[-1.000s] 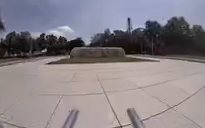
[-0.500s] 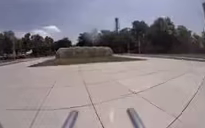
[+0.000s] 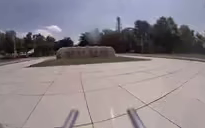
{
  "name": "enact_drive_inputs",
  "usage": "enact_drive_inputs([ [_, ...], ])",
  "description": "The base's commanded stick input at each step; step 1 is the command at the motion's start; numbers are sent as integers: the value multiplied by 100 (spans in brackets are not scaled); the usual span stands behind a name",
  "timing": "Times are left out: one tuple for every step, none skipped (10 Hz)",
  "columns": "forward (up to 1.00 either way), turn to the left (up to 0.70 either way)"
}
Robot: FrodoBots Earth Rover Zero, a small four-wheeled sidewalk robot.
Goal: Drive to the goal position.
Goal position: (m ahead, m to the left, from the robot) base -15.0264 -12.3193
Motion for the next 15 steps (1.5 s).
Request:
enact_drive_inputs([
  [70,0],
  [70,0],
  [70,-30],
  [70,-35],
  [70,-35],
  [70,-35],
  [70,-35],
  [70,-35],
  [70,-35],
  [70,-35],
  [70,-35],
  [70,-35],
  [70,-35],
  [70,-35],
  [70,-35],
])
